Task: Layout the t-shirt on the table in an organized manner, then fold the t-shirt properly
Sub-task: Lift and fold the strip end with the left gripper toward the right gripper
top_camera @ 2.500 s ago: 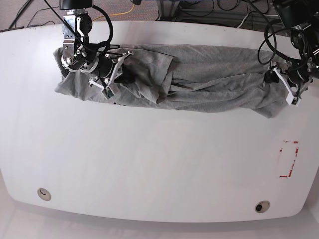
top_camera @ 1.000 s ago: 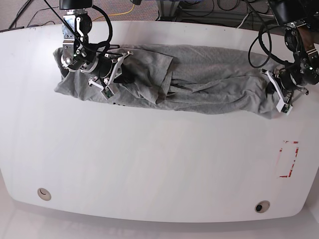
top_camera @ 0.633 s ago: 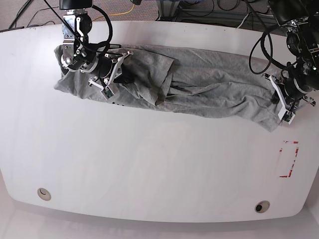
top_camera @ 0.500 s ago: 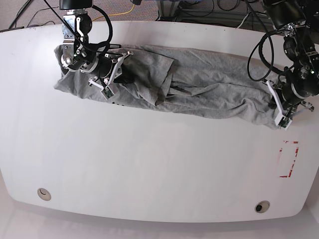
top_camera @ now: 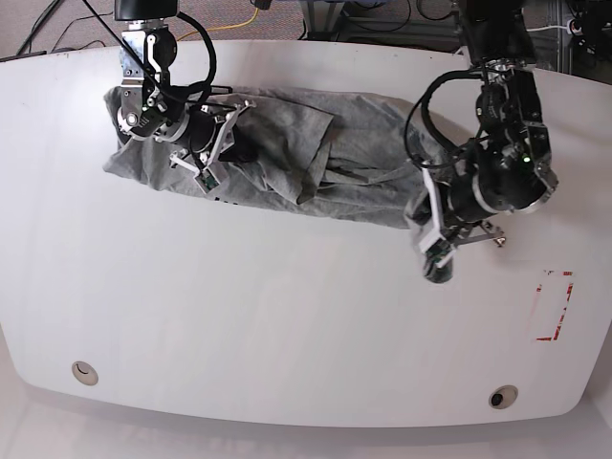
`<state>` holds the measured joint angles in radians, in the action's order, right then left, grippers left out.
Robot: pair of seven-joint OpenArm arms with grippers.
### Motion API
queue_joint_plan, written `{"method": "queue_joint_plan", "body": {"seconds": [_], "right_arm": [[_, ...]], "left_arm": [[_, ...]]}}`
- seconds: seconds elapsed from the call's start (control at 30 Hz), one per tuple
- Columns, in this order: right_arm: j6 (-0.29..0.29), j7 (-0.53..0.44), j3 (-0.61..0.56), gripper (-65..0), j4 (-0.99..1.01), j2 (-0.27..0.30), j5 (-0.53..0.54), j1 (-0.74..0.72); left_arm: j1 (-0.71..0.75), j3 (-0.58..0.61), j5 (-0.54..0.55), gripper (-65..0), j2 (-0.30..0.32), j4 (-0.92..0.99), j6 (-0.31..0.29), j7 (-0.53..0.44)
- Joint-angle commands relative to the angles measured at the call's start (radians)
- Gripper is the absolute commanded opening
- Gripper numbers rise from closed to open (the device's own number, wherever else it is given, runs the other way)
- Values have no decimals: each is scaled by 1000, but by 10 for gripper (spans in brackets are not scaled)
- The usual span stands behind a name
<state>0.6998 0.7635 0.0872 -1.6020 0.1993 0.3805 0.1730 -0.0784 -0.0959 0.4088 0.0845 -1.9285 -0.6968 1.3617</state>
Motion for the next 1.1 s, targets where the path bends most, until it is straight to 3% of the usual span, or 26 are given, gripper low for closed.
{"method": "queue_joint_plan", "body": {"seconds": [0.0,0.37,1.07], "right_arm": [[-2,-5,3,-645,-13,7,2,-14],[-2,-2,3,-645,-11,6,2,-25],[-2,-2,3,-645,-10,-14,1,-25]], "left_arm": [[-18,52,14,-650,-38,-19,-1,-17],[29,233,14,-650,-127,-19,-1,-15],[87,328,17,-650,-225,-19,-1,-15]]}}
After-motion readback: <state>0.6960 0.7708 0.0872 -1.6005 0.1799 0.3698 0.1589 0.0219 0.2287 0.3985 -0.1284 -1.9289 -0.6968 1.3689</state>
